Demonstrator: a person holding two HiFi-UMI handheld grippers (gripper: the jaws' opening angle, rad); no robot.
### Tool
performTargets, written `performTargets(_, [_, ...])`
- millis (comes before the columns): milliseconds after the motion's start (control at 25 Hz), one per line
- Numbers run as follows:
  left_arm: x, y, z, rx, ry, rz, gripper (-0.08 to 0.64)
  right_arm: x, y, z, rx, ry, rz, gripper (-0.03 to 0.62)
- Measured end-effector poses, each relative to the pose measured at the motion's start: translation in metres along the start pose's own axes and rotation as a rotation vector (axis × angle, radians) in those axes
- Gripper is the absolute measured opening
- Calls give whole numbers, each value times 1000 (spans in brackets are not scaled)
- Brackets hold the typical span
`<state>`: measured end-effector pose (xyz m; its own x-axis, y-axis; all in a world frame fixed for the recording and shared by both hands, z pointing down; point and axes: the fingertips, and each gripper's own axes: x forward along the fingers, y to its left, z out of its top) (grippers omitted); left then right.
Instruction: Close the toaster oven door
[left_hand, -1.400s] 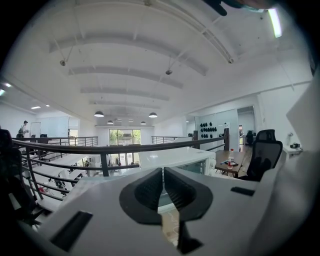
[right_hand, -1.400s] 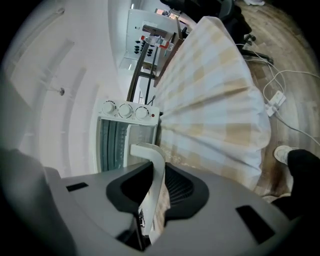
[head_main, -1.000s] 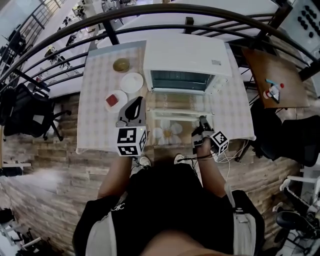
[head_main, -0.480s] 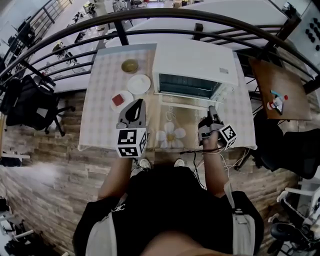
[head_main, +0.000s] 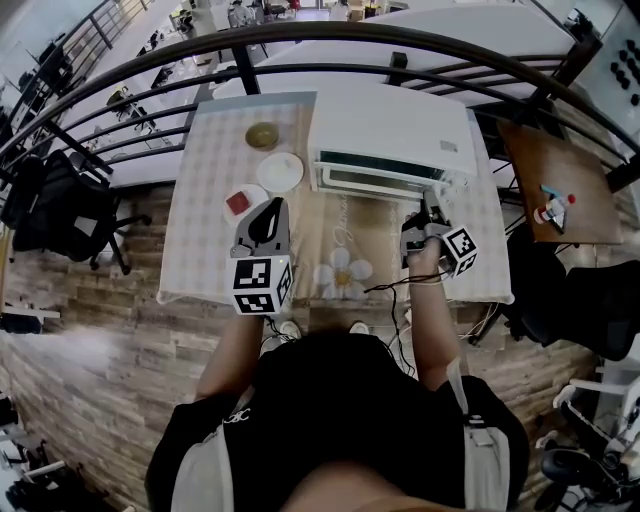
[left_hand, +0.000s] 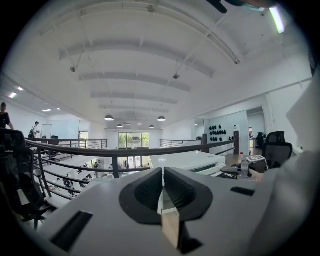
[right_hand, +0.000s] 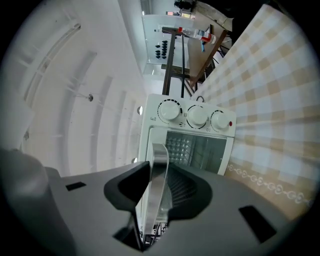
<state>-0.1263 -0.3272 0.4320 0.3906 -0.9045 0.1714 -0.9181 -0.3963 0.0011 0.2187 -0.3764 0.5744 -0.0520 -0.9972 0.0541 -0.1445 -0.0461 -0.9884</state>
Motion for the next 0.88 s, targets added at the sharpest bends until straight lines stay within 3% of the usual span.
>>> performTargets(440, [-10, 14, 8, -14, -28, 33, 21, 28, 9, 11, -43, -12, -11, 127])
performTargets(600, [-13, 14, 7, -22, -30, 37, 21, 32, 9, 13, 3, -6, 3, 127])
performTargets(680, [-13, 15, 7, -26, -32, 37, 21, 32, 5, 13, 30, -3, 11, 161])
performTargets(880, [-11, 15, 8, -29, -33, 28, 21, 10, 17, 11, -56, -17, 26, 160])
